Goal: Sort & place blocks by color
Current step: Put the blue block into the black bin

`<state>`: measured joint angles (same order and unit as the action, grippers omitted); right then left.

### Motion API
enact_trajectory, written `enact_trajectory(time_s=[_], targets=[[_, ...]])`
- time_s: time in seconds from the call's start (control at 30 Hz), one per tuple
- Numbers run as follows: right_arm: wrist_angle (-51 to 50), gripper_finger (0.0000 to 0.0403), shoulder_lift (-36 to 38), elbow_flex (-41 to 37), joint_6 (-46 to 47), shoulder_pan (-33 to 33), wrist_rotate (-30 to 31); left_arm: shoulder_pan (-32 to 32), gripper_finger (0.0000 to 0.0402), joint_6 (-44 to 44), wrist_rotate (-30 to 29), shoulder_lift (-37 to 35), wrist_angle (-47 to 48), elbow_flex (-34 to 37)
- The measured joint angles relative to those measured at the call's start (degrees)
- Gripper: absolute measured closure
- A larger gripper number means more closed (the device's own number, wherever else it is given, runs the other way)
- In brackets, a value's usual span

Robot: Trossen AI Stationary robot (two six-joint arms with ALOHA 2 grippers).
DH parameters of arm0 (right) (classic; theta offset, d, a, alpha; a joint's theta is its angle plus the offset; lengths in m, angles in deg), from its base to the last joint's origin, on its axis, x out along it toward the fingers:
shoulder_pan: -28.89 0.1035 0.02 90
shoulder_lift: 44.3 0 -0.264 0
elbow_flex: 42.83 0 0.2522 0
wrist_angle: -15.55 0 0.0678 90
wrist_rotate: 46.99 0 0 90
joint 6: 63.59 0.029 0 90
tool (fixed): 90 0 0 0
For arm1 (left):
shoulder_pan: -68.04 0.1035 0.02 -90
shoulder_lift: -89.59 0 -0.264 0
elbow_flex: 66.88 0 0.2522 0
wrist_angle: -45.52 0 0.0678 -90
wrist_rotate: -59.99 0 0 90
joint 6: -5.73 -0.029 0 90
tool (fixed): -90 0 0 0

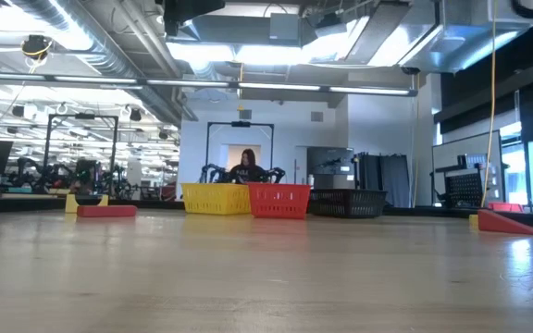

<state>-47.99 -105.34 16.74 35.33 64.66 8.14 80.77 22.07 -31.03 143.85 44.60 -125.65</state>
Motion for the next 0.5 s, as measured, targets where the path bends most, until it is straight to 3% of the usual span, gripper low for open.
enact_trajectory(time_s=[0.2, 0.5], targets=[[9.7, 0.0127, -6.5, -4.1, 6.0, 6.0, -1.0, 0.0, 0.015, 0.0, 0.0, 0.0, 0.0, 0.0], [12.2, 0.0127, -17.4, -6.0, 0.7, 7.3, -2.3, 0.0, 0.015, 0.0, 0.0, 0.0, 0.0, 0.0]])
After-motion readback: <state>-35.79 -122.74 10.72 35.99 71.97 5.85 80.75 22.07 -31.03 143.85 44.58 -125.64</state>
